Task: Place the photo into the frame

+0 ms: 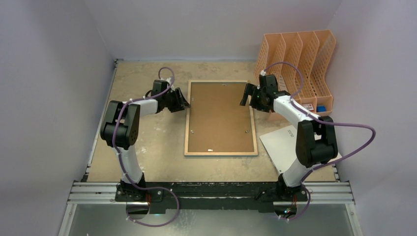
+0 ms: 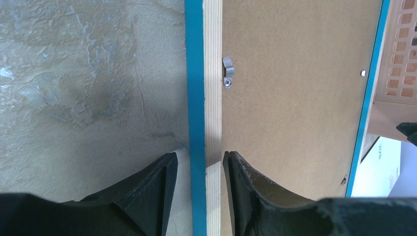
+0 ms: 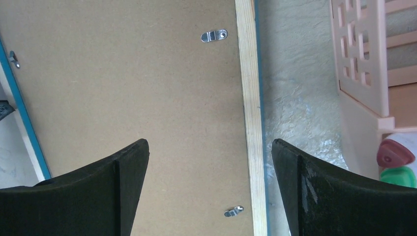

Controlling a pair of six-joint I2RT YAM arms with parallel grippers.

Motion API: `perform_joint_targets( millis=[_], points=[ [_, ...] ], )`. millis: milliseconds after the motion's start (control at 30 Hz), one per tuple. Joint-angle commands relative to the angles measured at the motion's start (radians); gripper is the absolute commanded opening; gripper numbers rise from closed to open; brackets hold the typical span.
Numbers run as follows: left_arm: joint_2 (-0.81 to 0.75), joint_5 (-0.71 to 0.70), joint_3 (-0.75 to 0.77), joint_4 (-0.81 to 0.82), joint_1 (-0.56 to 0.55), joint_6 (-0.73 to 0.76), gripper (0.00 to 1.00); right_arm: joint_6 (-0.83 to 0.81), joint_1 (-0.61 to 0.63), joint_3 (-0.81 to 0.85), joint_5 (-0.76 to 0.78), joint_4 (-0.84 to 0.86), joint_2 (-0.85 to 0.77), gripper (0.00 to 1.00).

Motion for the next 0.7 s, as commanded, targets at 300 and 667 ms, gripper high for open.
perform_joint_targets(
  millis=[300,667],
  points=[
    [0.046,-0.106,-0.036,-0.148,0.003,0.076,0.40,-0.041,0.055,0.007,0.056,0.036,0.117,0.97],
    [-0.003,-0.176,-0.036,-0.184,0.006,0.099,0.50,-0.088,0.074,0.034,-0.184,0.110,0.180,0.95]
  ],
)
